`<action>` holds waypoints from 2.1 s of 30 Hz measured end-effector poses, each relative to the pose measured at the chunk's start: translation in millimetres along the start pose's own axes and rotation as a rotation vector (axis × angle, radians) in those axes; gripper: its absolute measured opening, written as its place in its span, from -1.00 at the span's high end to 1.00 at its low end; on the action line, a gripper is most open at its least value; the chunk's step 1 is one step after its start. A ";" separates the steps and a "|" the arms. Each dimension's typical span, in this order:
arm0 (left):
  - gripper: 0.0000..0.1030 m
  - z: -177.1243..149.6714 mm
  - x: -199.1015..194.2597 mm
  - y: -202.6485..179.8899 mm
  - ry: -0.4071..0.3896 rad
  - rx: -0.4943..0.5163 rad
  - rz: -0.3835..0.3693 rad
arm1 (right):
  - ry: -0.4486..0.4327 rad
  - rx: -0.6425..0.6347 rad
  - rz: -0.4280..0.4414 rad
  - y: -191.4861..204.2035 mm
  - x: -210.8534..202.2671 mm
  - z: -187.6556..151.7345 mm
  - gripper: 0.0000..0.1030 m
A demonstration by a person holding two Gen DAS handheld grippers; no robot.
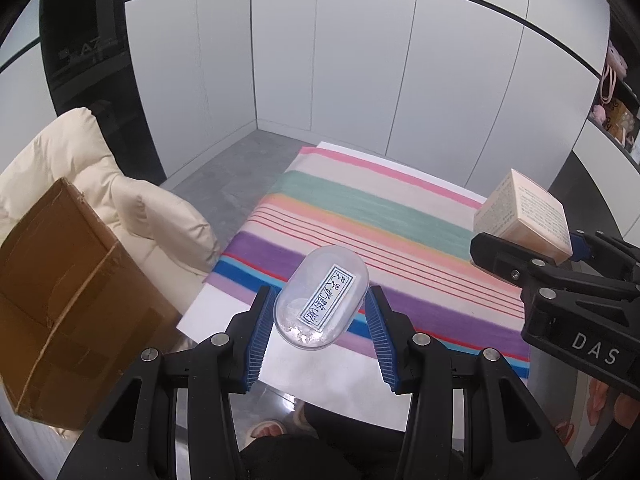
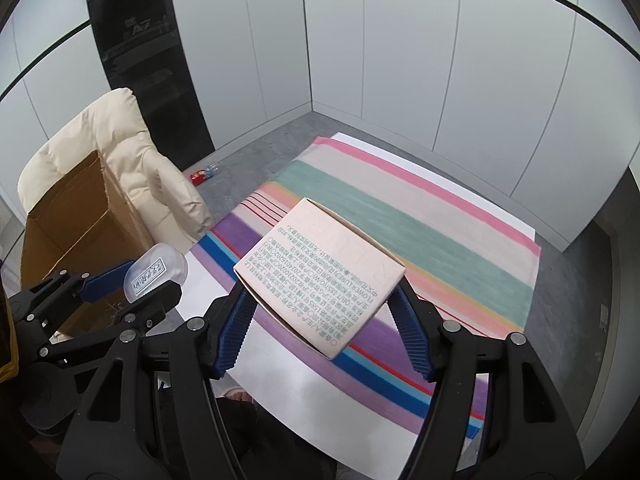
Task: Organize objects
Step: 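Lift the clear case and tan box and carry them over the cardboard box, then open both tools to drop the clear case and tan box into the box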
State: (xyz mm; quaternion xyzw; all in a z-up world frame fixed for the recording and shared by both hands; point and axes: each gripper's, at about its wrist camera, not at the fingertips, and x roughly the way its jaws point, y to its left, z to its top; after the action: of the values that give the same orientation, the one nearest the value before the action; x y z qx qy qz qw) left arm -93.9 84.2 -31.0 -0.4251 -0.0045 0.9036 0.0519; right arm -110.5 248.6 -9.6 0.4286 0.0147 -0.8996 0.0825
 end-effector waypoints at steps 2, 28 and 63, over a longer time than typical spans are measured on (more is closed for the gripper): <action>0.08 0.8 -1.8 4.8 -0.003 -0.005 0.003 | 0.000 -0.001 0.008 2.7 0.9 2.2 -0.34; 0.08 -0.3 -23.2 101.7 -0.031 -0.107 0.110 | -0.033 -0.165 0.123 93.4 17.6 34.3 -0.34; 0.06 -31.1 -30.3 262.9 -0.095 -0.252 0.179 | -0.036 -0.396 0.242 262.0 59.1 59.1 -0.34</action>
State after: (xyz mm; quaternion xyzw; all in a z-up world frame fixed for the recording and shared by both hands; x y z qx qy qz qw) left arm -74.5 -181.4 -41.3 -0.3836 -0.0822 0.9161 -0.0829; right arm -150.3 -23.5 -6.4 0.3866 0.1380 -0.8703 0.2722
